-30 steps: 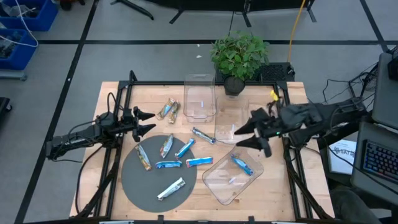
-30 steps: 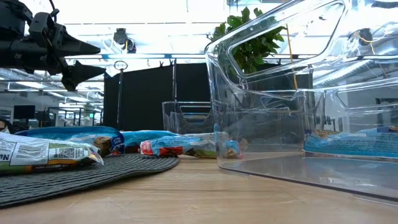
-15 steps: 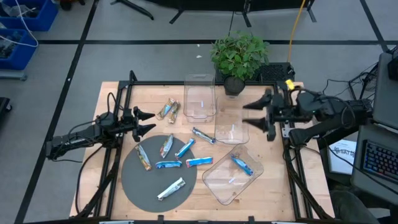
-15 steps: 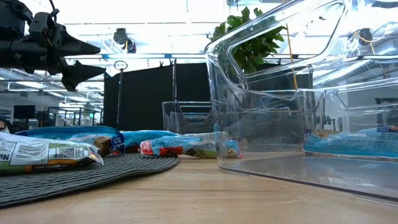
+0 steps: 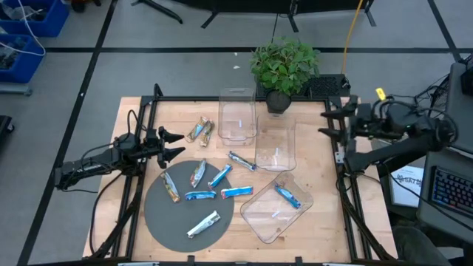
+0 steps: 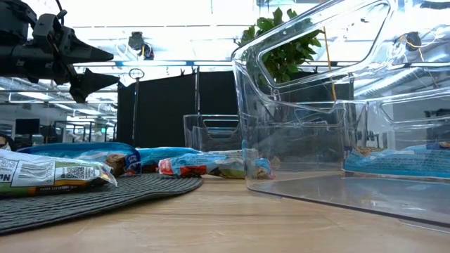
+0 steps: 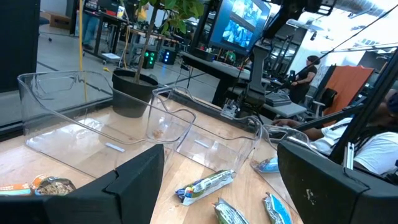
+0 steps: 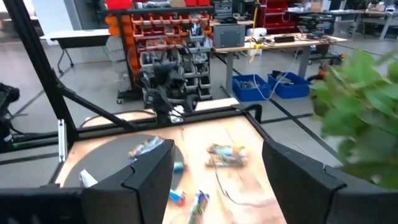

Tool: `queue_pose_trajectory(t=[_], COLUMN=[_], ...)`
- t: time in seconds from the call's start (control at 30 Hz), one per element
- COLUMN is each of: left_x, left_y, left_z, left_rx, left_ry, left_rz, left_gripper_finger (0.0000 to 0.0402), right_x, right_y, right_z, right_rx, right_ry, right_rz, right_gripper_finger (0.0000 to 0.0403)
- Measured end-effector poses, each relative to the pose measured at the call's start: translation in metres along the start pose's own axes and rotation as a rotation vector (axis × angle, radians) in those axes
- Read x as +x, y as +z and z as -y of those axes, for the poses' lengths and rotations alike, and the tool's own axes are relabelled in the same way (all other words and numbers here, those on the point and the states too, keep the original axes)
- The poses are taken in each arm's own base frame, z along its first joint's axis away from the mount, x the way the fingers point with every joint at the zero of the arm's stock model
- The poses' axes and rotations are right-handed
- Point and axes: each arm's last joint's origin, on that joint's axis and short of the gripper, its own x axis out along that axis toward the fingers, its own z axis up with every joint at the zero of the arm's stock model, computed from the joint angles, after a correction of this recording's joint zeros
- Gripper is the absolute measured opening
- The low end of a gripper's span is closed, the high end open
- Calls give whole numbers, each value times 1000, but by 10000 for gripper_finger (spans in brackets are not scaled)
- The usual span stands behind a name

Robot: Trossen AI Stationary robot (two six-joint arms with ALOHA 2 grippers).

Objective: Pick and place Granola Bars by type
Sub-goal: Put the red granola bar into the top transparent bin

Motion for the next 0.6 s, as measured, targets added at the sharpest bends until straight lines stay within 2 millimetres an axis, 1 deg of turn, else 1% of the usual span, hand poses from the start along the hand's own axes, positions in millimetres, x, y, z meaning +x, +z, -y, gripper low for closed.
queue_pose_trajectory(t=[0.13,0.23,0.3,0.43,0.6], left_x=[0,0,0,0,0], left_y=[0,0,0,0,0], left_z=[0,0,0,0,0], left_rx=[0,0,0,0,0], left_ry=[0,0,0,0,0], left_rz=[0,0,0,0,0], left_gripper_finger=[310,310,310,310,310], right_x=[-16,-26,-29,-27,-16], right_y=[-5,-7,-11,-32,-59], right_z=[7,12,14,16,15], right_rx=[6,16,19,18,21], right_ry=[-1,3,5,-11,-8], right_rz=[-10,26,60,97,101], right_gripper_finger=[232,233,232,229,230])
